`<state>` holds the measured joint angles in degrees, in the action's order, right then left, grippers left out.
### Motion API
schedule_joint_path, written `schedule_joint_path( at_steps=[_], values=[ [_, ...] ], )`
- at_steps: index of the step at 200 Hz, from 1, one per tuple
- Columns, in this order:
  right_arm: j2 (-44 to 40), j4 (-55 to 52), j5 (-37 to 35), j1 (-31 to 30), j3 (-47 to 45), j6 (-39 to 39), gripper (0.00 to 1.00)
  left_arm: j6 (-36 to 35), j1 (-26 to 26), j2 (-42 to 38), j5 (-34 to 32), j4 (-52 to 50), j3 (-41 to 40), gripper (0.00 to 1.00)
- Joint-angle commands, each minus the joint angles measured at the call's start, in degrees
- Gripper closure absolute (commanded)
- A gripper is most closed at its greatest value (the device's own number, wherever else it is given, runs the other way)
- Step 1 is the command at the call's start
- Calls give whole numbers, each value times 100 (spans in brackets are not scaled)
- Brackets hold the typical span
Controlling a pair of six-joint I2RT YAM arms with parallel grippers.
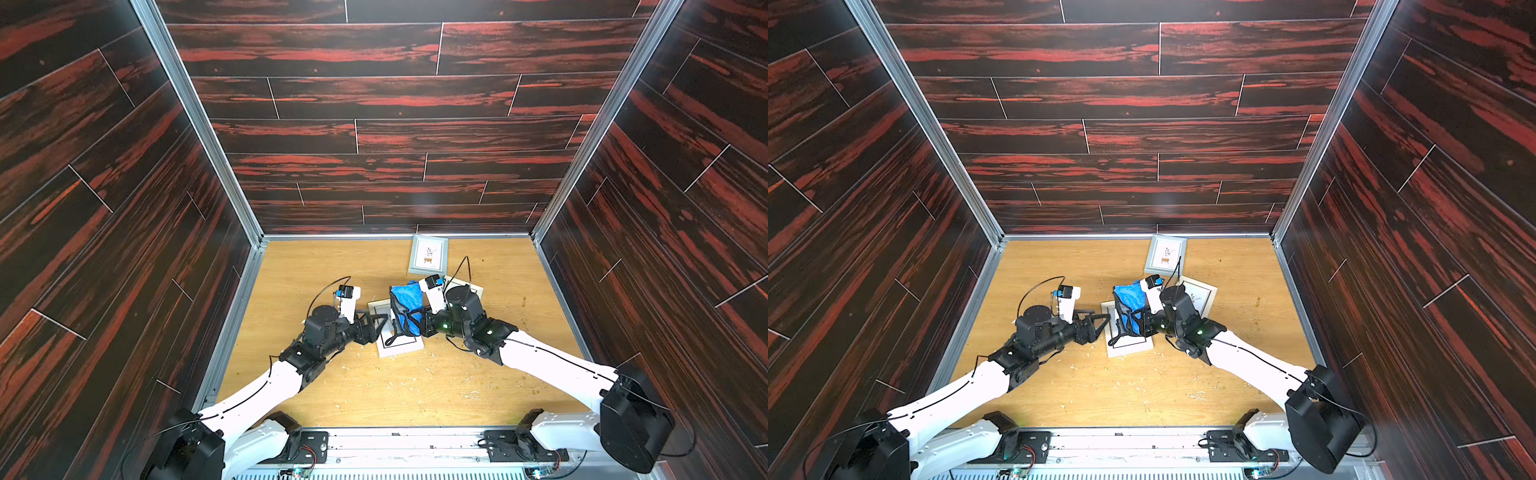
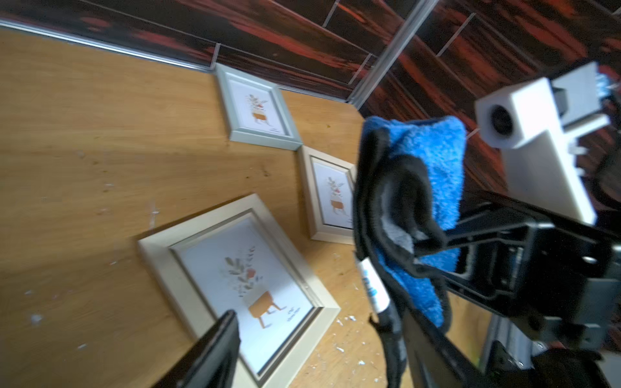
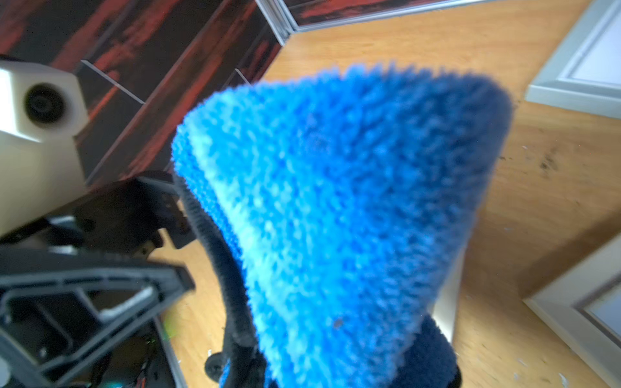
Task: Wipe the picture frame with a cloth
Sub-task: Adjust the cleaning item.
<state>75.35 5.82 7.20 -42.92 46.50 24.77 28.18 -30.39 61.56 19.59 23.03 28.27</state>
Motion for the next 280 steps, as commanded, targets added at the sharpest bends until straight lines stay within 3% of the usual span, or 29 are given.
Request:
schedule_joint_path(
  at_steps=[1,52,84,123,140,156,169,190,209,250,280],
  values=[
    [-129,479,529,-33,-183,-131,100,11,-78,110,658,870,26,10],
    [-155,894,798,-294,-362,-222,100,301,-204,550,1044,1549,156,9],
    [-261,1131,941,-514,-436,-353,100,493,-223,749,1190,1864,187,17],
    [-270,1115,824,-592,-442,-420,100,668,-222,848,1448,2098,188,58],
    [-211,1079,758,-592,-431,-391,100,718,-222,858,1472,2119,202,85],
    [-172,1002,602,-592,-400,-348,100,736,-226,833,1351,2076,172,100],
    [-159,777,194,-587,-344,-307,92,743,-206,801,1128,1981,162,100],
    [-221,501,-471,-589,-341,-258,69,549,-156,698,626,1199,297,100],
    [-271,200,-941,-578,-289,-288,54,253,-86,571,-373,-30,565,100],
    [182,-608,-2033,-320,-2,103,43,-251,-18,1028,-2714,-2676,1599,100],
    [1297,-1517,-2381,-60,550,580,44,-101,16,1938,-2888,-3727,2465,100]
  ],
)
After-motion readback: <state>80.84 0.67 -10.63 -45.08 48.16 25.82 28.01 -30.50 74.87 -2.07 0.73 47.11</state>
